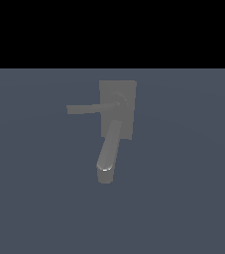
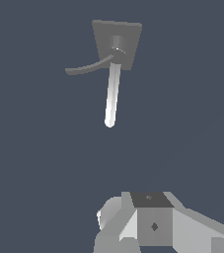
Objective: Turn on the faucet by rotating a designated handle.
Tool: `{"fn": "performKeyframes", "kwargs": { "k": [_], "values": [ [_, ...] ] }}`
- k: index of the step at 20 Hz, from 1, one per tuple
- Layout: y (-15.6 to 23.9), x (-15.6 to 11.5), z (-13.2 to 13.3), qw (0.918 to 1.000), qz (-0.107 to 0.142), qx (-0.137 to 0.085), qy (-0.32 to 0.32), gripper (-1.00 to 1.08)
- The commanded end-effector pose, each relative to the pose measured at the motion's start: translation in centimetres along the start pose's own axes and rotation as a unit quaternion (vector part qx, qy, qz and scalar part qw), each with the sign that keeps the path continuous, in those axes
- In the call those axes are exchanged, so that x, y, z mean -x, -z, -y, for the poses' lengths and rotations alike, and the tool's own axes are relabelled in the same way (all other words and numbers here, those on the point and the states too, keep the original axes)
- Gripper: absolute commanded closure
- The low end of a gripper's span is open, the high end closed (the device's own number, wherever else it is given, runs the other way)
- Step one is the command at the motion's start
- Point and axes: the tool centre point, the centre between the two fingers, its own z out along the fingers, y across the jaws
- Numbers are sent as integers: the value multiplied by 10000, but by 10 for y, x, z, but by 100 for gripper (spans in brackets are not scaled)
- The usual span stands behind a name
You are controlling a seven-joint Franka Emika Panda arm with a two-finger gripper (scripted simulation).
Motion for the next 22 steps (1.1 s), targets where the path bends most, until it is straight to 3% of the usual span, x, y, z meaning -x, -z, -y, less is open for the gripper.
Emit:
{"fn": "performKeyframes", "kwargs": {
  "k": [1, 6, 11, 16, 22],
  "values": [
    [0, 0, 0, 10000, 0, 0, 0, 108],
    [-3, -1, -2, 10000, 38, 86, 18, 108],
    [-10, -5, -10, 9993, 151, 343, 78, 108],
    [-22, -12, -22, 9963, 339, 769, 191, 108],
    [-39, -23, -42, 9859, 649, 1483, 425, 108]
  ]
}}
